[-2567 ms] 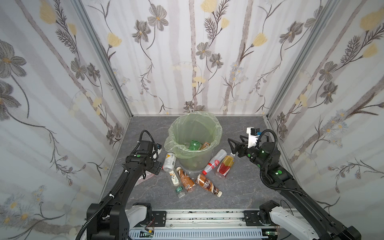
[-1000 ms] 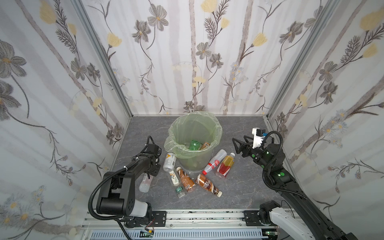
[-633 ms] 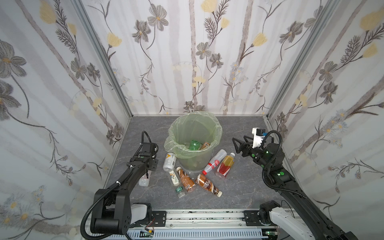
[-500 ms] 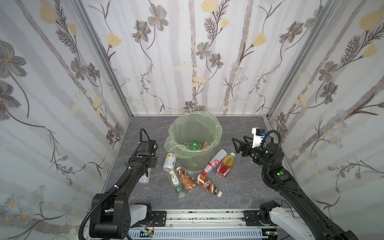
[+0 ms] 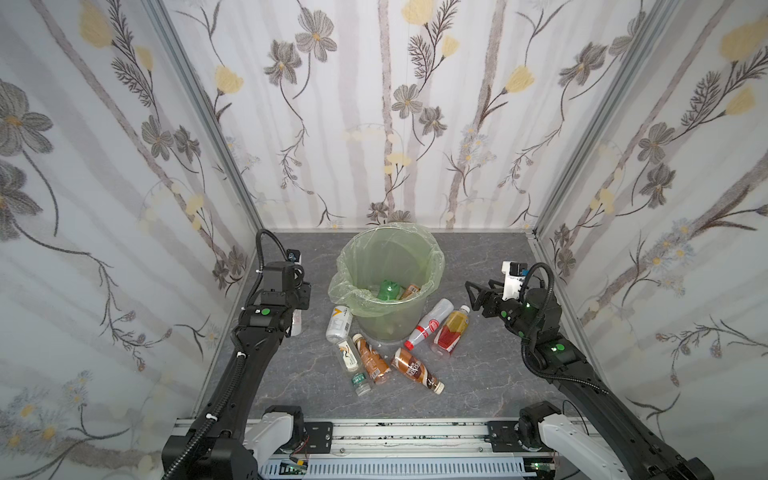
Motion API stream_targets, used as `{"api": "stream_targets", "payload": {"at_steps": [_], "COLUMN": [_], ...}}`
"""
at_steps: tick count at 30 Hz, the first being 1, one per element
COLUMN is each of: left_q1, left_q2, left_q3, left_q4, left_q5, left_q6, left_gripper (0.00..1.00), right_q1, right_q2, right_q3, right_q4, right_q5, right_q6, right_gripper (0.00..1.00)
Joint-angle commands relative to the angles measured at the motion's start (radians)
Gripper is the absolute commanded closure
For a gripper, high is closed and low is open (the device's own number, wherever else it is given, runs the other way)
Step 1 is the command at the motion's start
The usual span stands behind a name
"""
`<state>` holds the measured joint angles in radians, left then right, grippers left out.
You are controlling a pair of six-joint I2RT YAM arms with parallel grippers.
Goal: Put the plastic bottles in the bin
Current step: 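Lift the milk bottle with the left gripper and carry it over the bin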
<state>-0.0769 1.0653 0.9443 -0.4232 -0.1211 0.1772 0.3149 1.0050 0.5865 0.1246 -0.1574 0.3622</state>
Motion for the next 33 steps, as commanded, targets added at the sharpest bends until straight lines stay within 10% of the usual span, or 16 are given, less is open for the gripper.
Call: {"api": "stream_targets", "payload": {"at_steps": [1, 21, 33], "left_q1": [0.001, -0.042, -0.253], "left_q2": [-0.014, 0.002, 0.115], "left_q3": [0.055, 0.411, 0.464], "left_q4": [0.021, 0.084, 0.249], "left_q5": [0.079, 0.432, 0.457], "left_q6": [-0.024, -0.18, -0.206], "left_gripper": [0.51, 0.49, 0.47], "right_q1": [0.001, 0.001, 0.001], "right_q2": [0.001, -0.029, -0.055], "right_q3": [0.001, -0.036, -0.048], "right_q4": [0.01, -0.025, -0.044], "right_q5": [0.009, -0.016, -0.028], "right_q6": [0.016, 0.027, 0.047], "right_gripper": [0.13, 0.13, 0.14]}}
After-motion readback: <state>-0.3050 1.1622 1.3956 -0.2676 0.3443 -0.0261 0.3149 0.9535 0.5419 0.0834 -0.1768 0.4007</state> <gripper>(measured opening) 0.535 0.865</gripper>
